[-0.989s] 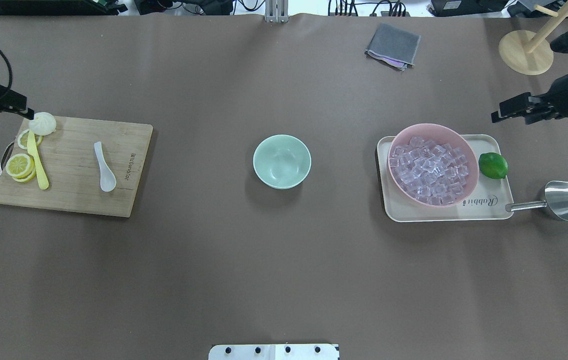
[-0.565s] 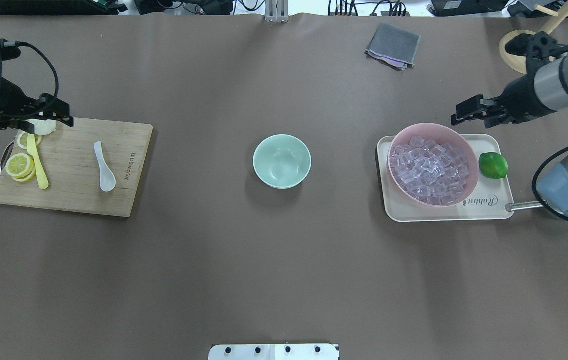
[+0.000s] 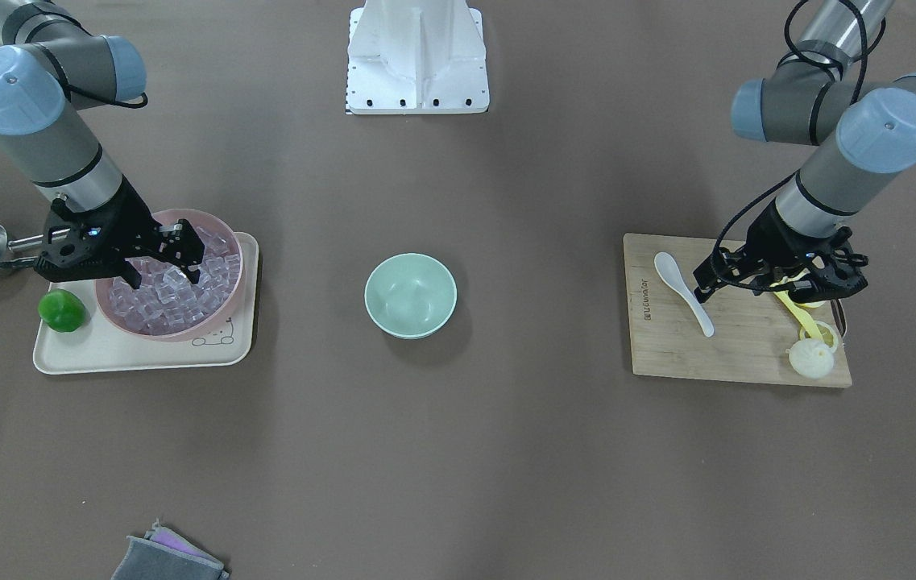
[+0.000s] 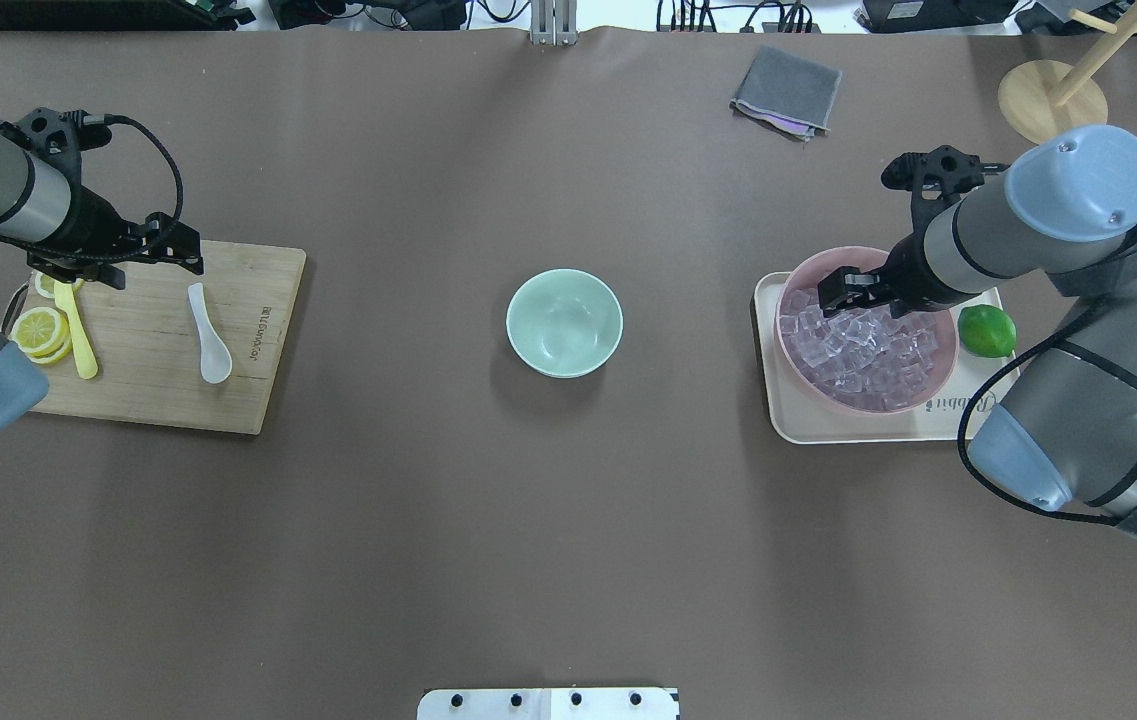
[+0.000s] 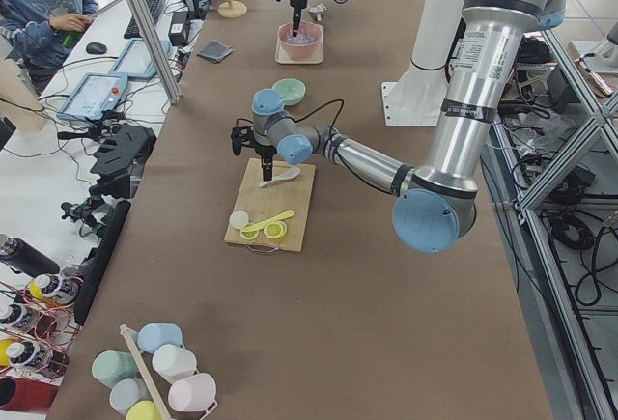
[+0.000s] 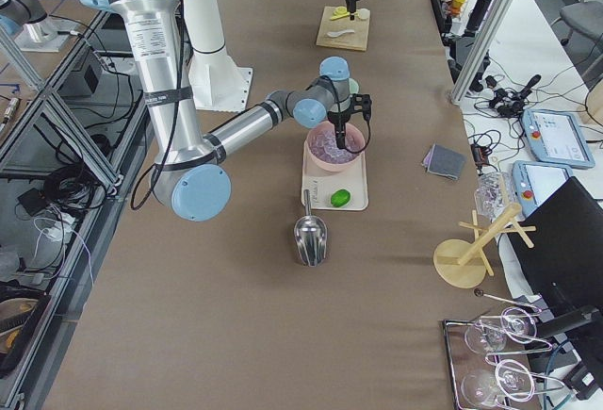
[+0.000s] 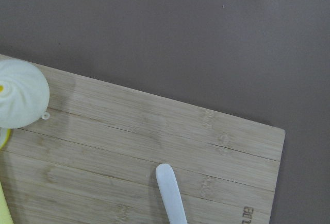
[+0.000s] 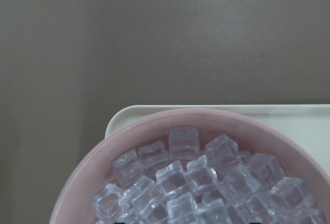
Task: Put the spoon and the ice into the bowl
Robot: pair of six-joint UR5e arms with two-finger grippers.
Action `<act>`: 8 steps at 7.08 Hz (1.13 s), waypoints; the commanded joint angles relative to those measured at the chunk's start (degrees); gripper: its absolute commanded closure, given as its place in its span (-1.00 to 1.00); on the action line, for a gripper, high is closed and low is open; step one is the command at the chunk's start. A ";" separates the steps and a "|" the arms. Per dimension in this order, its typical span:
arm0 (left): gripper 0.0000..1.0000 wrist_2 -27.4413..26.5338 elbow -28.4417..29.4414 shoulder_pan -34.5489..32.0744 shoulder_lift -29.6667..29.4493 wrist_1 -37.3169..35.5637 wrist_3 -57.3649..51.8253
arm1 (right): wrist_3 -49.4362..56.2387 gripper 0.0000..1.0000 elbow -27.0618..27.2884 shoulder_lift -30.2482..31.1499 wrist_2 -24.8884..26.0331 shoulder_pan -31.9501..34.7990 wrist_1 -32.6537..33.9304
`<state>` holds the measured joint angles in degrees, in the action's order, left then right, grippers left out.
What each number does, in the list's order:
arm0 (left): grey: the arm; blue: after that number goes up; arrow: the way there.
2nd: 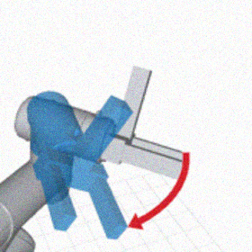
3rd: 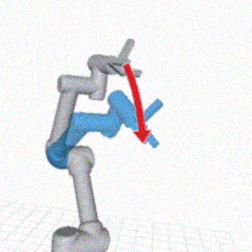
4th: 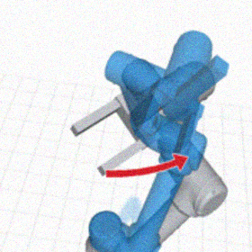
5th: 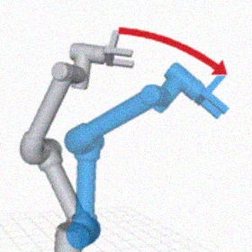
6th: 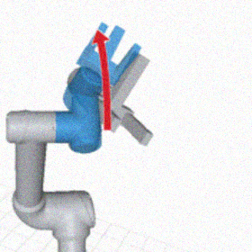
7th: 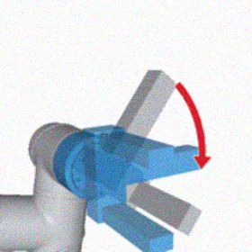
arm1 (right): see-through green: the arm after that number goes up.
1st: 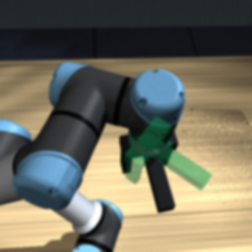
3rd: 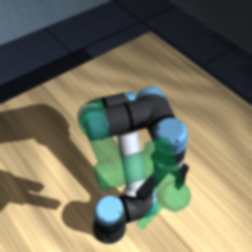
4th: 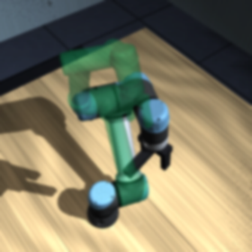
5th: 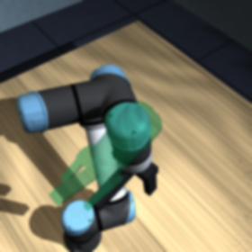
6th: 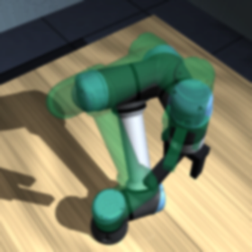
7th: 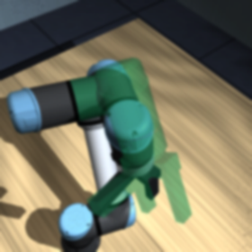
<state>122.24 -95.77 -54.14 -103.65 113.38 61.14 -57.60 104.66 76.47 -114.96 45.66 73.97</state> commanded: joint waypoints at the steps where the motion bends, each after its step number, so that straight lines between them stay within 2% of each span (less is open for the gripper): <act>1: -0.94 -0.07 -0.03 0.17 0.03 0.00 0.03 | -0.76 -0.21 -0.16 0.61 0.35 -0.93 0.29; 3: -0.94 -0.07 -0.03 0.17 0.20 0.08 0.03 | -0.76 -0.01 -0.51 0.79 1.31 -1.19 0.29; 4: -0.94 -0.07 0.06 0.17 0.21 0.09 0.03 | -1.20 0.28 -0.51 0.88 1.32 -1.19 0.38; 5: -0.94 -0.07 0.06 0.17 0.21 0.09 0.03 | -1.81 0.76 -0.51 0.88 1.23 -1.37 0.38; 6: -0.94 -0.07 0.14 0.17 0.29 0.09 0.03 | -1.81 1.00 -0.43 0.79 0.97 -1.45 0.38; 8: -0.93 -0.07 0.23 0.78 0.47 0.09 0.12 | -1.73 1.00 1.67 -1.65 0.18 -1.28 5.35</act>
<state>122.17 -95.65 -53.77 -103.25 113.47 61.19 -59.33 105.01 76.40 -114.43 44.24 76.12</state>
